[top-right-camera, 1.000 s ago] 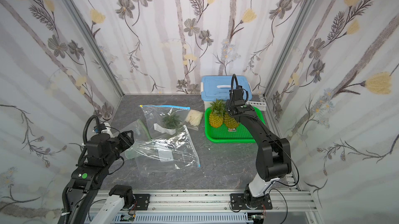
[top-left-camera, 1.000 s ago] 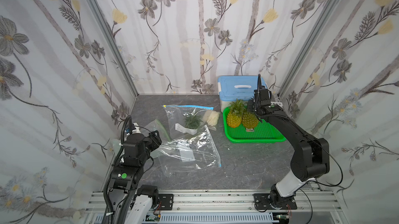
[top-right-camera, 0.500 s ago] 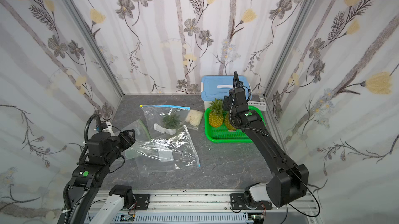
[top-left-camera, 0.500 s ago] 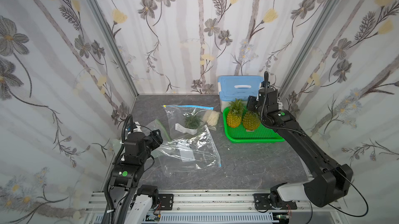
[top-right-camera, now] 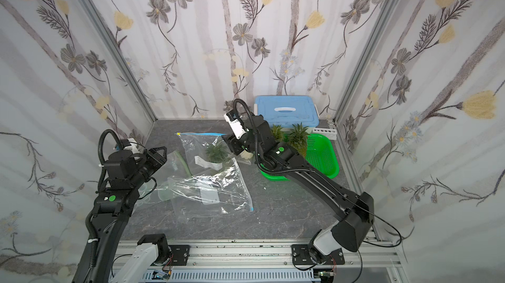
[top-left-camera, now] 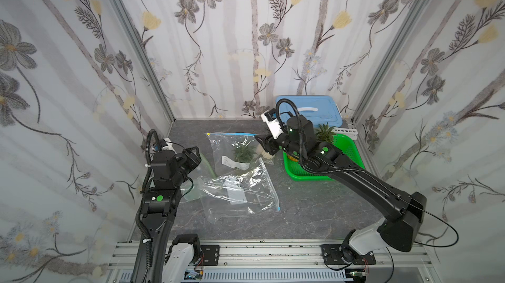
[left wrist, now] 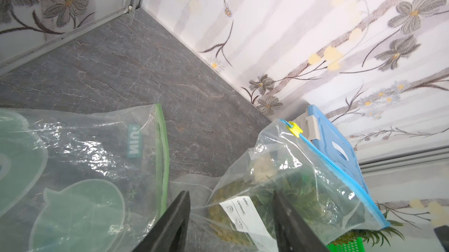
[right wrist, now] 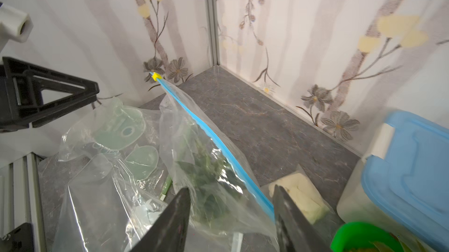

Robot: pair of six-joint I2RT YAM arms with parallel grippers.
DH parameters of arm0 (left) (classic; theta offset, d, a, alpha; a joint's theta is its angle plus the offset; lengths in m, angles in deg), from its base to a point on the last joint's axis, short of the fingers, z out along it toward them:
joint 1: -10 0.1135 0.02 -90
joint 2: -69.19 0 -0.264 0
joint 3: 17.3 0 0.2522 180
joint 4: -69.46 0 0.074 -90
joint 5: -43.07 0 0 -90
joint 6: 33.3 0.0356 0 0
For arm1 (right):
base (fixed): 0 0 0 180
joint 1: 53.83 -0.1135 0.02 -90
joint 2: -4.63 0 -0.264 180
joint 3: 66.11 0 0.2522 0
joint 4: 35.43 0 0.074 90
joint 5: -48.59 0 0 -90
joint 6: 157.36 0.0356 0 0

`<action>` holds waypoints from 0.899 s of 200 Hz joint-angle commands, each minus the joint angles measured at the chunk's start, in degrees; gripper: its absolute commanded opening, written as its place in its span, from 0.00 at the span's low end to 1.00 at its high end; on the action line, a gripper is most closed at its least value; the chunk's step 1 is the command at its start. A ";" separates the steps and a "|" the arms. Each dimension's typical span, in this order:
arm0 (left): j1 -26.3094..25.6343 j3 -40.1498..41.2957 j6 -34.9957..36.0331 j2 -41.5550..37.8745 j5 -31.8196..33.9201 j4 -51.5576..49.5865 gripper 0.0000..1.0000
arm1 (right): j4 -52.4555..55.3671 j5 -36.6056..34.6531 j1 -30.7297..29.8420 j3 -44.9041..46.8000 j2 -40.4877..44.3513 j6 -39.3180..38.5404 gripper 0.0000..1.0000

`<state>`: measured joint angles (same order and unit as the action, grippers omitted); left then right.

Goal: Open the zip-top bag and take out the pineapple
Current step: Place the pineapple in the basket, then pick up the zipper food storage bag at the center of the board.

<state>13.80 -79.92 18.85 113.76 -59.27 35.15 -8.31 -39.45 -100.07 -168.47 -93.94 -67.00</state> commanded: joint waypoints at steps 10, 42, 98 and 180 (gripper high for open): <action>3.43 3.77 -2.41 -1.11 -12.06 8.88 0.57 | -1.05 0.99 -1.00 -8.76 -9.39 -8.07 0.56; 4.61 4.44 -0.24 -3.09 -13.33 8.43 0.57 | 0.40 3.12 -1.73 -14.15 -14.35 -10.92 0.59; 10.91 9.11 -4.51 1.66 -21.63 21.38 0.53 | 5.90 9.83 -4.11 -27.18 -23.62 -17.62 0.62; 13.43 10.07 -4.49 2.89 -25.20 22.54 0.53 | 7.66 7.56 -4.38 -34.89 -30.83 -20.55 0.63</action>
<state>27.13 -68.97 12.84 117.39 -83.40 56.70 -0.24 -31.14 -104.36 -201.67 -123.57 -84.92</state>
